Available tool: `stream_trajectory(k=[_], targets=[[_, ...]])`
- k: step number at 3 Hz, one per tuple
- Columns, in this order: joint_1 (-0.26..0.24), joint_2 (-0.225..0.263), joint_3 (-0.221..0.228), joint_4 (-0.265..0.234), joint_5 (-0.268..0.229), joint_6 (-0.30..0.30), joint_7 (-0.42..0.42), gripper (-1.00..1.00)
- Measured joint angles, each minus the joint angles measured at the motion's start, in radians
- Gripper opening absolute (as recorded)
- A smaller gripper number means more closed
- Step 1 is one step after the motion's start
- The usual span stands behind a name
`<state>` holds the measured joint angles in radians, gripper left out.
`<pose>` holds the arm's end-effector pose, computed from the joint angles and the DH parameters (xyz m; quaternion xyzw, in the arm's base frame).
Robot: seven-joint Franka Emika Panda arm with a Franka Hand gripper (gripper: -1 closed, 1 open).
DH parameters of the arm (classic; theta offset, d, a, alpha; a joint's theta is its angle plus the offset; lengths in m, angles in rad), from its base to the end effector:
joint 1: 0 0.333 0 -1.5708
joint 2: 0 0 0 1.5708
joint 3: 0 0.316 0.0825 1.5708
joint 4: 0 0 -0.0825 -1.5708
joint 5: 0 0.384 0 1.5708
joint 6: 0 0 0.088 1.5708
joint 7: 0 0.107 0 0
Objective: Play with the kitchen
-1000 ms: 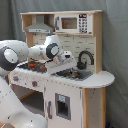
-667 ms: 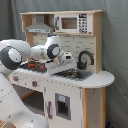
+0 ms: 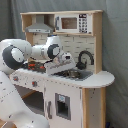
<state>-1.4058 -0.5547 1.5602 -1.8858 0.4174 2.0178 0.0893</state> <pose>0.5499 0.2059 0.4816 0.9926 -0.0236 0.0953 0.0710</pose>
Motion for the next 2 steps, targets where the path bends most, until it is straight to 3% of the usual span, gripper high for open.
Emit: stream_trajectory(k=[1,2], targets=[[-0.044,0.002,0.038,0.069,0.000,-0.048,-0.005,-1.00],[-0.043,0.002,-0.017,0.128,-0.001,-0.115,-0.005,-1.00]])
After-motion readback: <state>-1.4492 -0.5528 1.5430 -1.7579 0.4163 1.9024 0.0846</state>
